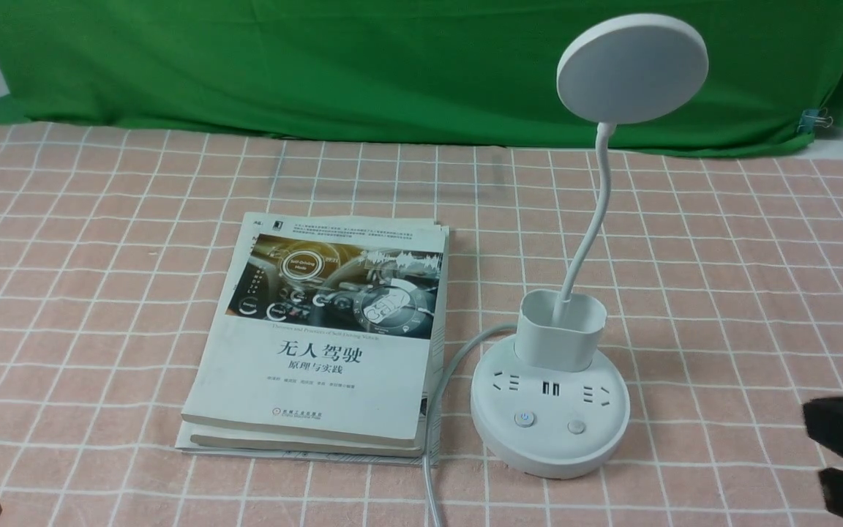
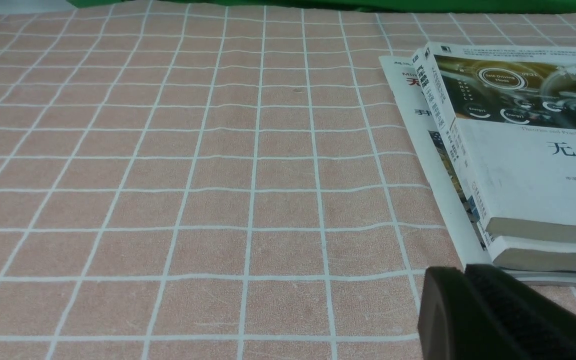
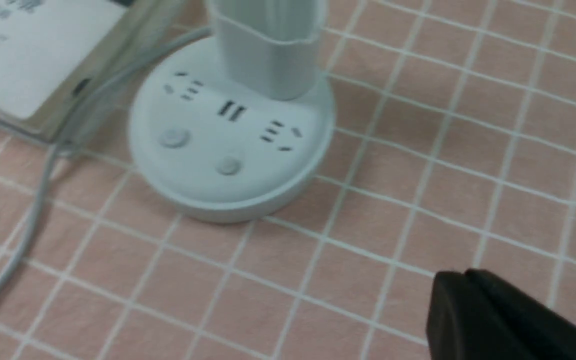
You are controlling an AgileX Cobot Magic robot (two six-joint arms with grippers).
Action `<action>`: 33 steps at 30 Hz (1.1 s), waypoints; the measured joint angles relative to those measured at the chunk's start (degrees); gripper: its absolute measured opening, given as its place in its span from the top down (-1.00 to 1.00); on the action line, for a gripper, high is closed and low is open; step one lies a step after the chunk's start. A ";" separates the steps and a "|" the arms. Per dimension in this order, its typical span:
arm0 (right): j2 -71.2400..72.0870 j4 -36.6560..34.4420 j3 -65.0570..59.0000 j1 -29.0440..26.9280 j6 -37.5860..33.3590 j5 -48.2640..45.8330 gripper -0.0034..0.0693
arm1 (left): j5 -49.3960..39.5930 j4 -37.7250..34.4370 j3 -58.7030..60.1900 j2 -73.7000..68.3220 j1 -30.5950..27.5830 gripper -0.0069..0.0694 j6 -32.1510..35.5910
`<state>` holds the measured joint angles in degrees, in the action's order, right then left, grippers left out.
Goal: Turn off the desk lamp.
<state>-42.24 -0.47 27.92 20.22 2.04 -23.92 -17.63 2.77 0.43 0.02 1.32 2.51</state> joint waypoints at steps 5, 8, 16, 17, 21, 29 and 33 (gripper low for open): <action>18.12 0.47 -14.70 -10.79 -1.33 6.54 0.81 | 0.00 0.00 0.00 0.00 0.00 0.80 0.00; 27.89 0.47 -21.35 -15.72 -2.04 8.12 0.81 | 0.00 0.00 0.00 0.00 0.00 0.80 0.00; 41.48 0.47 -28.26 -19.74 -2.94 8.86 0.81 | 0.00 0.00 0.00 0.00 0.00 0.80 0.00; 42.06 0.47 -28.26 -19.74 -3.68 9.34 0.81 | 0.00 0.00 0.00 0.00 0.00 0.80 0.00; 42.24 0.47 -28.26 -19.74 -4.54 9.46 0.81 | 0.00 0.00 0.00 0.00 0.00 0.80 0.00; 42.24 0.47 -28.26 -19.74 -4.59 9.52 0.81 | 0.00 0.00 0.00 0.00 0.00 0.80 0.00; 42.24 0.47 -28.26 -19.74 -4.59 9.52 0.80 | 0.00 0.00 0.00 0.00 0.00 0.80 0.00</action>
<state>0.00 0.00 -0.34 0.48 -2.55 -14.40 -17.63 2.77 0.43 0.02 1.32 2.51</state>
